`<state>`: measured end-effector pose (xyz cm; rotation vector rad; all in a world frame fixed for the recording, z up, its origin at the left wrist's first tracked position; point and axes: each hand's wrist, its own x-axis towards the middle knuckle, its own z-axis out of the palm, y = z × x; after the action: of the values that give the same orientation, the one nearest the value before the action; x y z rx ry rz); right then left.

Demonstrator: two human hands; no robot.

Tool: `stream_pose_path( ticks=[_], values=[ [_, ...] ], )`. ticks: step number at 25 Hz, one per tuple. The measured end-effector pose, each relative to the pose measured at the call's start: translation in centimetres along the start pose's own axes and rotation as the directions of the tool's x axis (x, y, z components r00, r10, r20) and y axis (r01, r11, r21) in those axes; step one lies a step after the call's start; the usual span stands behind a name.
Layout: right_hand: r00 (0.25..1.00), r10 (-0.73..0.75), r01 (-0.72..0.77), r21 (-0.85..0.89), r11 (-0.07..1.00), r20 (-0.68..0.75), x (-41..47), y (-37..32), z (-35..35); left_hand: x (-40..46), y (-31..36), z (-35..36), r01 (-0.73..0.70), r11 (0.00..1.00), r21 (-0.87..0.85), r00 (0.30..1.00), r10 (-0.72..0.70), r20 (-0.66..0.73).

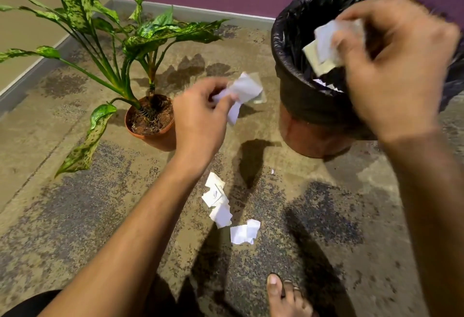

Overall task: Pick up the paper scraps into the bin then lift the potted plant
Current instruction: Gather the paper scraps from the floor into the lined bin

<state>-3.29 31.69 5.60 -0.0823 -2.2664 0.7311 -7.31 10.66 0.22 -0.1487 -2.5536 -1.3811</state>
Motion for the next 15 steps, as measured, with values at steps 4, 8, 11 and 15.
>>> stream_pose_path(
  ticks=[4, 8, 11, 15],
  values=[
    [0.988, 0.147, -0.14, -0.133, 0.981, 0.042, 3.3, 4.3, 0.1, 2.8, 5.1, 0.7, -0.275, 0.959, -0.072, 0.96, 0.269, -0.083],
    [0.98, 0.183, -0.18, -0.045, 0.983, 0.075, 2.2, 4.8, 0.1, 4.4, 7.8, 3.2, -0.427, 0.896, -0.124, 0.904, 0.419, -0.082],
    [0.974, 0.104, -0.155, 0.253, 0.955, 0.204, 1.6, 2.9, 0.3, 4.8, 8.6, 5.1, -0.445, 0.88, -0.168, 0.895, 0.442, -0.058],
    [0.951, 0.053, -0.196, 0.461, 0.865, 0.305, 1.4, 1.9, -0.3, 5.5, 8.7, 6.5, -0.421, 0.884, -0.204, 0.906, 0.42, -0.049]
  ],
)
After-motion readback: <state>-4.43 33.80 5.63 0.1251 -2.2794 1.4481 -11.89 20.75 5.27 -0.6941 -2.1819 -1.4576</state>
